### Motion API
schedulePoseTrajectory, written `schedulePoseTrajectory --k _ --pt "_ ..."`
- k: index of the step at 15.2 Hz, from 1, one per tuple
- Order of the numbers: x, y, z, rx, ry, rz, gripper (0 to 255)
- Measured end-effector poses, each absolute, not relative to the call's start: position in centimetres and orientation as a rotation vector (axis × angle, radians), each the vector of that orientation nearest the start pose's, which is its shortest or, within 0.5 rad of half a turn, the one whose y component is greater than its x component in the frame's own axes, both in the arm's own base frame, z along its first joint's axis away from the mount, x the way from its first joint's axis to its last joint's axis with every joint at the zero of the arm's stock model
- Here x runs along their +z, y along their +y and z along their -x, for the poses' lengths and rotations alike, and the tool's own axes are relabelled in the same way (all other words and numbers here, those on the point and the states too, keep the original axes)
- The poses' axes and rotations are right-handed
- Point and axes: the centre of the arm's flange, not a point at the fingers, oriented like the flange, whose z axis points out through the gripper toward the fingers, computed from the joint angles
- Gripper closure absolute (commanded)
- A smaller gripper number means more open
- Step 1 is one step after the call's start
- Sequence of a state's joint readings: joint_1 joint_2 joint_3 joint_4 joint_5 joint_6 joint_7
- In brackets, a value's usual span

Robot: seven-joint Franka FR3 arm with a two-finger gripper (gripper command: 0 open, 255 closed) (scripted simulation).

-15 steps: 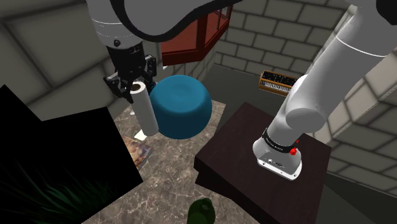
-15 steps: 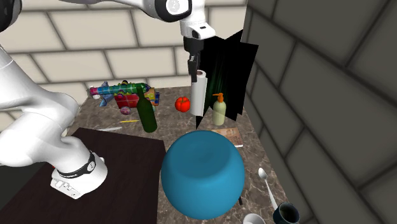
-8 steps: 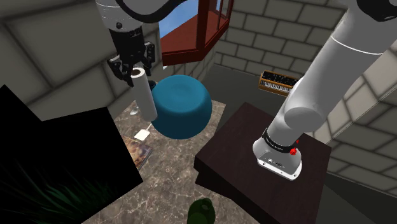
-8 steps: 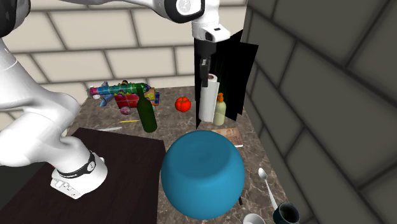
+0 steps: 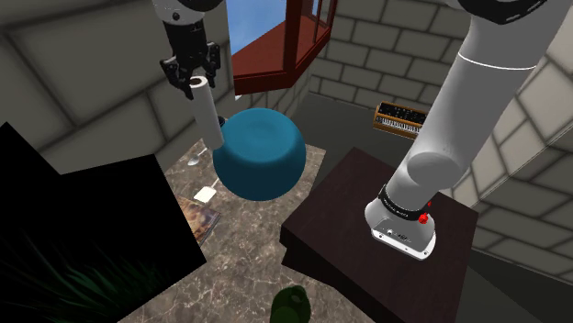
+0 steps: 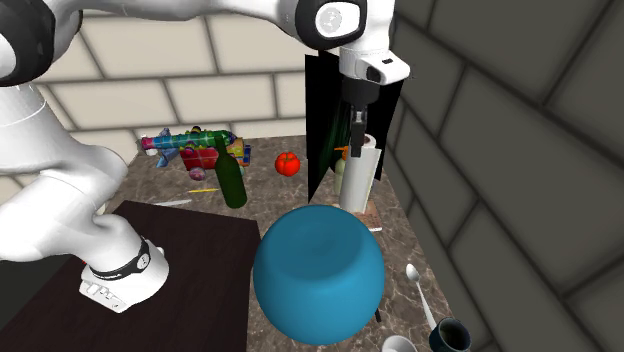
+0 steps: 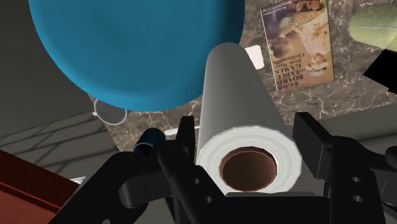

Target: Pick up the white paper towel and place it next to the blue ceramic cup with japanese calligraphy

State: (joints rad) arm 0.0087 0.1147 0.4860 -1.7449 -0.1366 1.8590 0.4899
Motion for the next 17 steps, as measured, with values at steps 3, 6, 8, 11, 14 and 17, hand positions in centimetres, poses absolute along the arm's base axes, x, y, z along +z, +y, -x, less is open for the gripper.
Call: schedulePoseTrajectory --k 3,6,8,11,14,17 --pt "50.8 23.9 -56.6 -0.078 -0.064 3.202 255" --pt "50.9 21.6 -60.0 -0.078 -0.064 3.202 255" --pt "50.9 20.0 -62.0 -0.078 -0.064 3.202 255" --pt "51.0 17.7 -65.2 -0.078 -0.064 3.202 255" --pt "51.4 15.4 -68.2 -0.079 -0.065 3.201 255" --pt "50.9 13.1 -71.6 -0.079 -0.065 3.202 255"
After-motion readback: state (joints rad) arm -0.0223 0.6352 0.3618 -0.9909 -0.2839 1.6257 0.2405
